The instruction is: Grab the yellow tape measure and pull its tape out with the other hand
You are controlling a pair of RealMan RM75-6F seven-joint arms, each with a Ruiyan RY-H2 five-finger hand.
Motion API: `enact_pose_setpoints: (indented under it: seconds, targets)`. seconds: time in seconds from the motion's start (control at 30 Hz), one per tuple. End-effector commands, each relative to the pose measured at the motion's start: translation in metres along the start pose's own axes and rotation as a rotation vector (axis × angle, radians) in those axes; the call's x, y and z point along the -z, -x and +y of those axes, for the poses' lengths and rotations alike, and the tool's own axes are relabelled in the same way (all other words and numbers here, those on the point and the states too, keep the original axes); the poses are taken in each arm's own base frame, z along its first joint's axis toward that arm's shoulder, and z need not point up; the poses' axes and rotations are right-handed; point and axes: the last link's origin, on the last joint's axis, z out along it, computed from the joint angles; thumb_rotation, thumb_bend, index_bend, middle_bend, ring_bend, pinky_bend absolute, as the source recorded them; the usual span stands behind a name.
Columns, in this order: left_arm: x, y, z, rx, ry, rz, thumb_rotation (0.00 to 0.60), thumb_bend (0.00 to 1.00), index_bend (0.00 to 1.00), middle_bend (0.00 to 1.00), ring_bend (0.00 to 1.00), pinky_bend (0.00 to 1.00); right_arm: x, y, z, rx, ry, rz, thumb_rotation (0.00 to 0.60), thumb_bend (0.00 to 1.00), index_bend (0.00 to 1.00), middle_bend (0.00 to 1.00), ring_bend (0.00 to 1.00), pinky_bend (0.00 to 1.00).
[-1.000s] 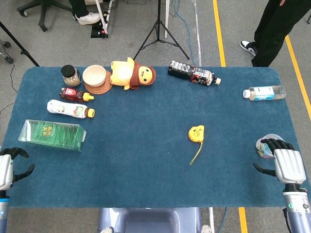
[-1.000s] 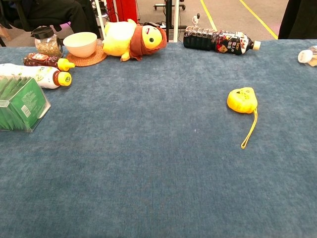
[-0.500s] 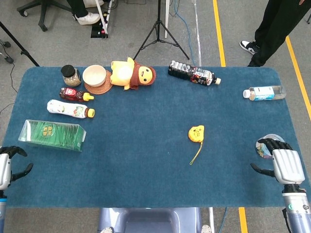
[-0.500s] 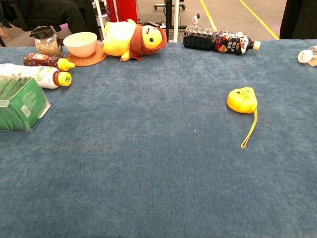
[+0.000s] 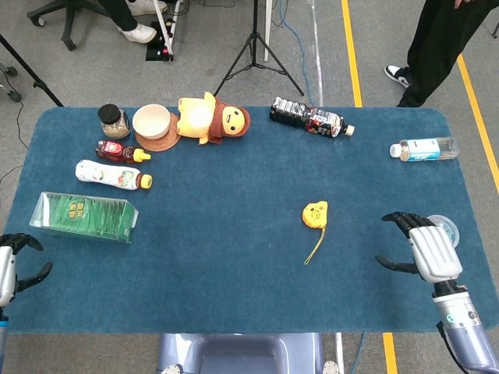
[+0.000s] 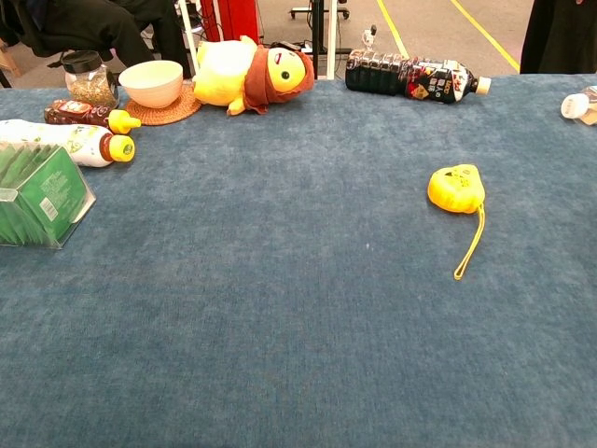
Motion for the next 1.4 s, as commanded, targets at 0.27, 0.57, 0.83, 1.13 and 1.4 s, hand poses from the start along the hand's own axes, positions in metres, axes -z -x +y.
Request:
enact_pose_setpoints:
  seconds: [0.27,0.57,0.83,1.13,1.4]
  targets:
    - [0.002,0.0,-0.002,-0.01,-0.016,-0.004,0.6,0.2,0.5,0.46,0.33,0.34,-0.047,0.011,-0.02,0.032,-0.098,-0.136,0.466,0.19,0.29,0.33,0.31,0.36]
    - [0.001,0.001,-0.005,-0.019,-0.027,-0.007,0.6,0.2,0.5,0.46,0.33,0.34,-0.086,0.02,-0.028,0.085,-0.127,-0.277,0.406,0.19,0.29,0.33,0.31,0.34]
    - [0.0,0.007,-0.005,-0.018,-0.034,-0.02,0.6,0.2,0.5,0.46,0.33,0.34,-0.113,0.029,-0.036,0.119,-0.147,-0.355,0.296,0.19,0.29,0.32,0.3,0.34]
    - [-0.001,0.01,-0.004,-0.017,-0.04,-0.027,0.6,0.2,0.5,0.46,0.33,0.34,-0.138,0.042,-0.04,0.143,-0.146,-0.434,0.123,0.19,0.29,0.31,0.29,0.33]
    - [0.001,0.013,-0.007,-0.017,-0.053,-0.034,0.6,0.2,0.5,0.46,0.33,0.34,-0.154,0.055,-0.038,0.183,-0.125,-0.494,0.091,0.19,0.28,0.31,0.29,0.32]
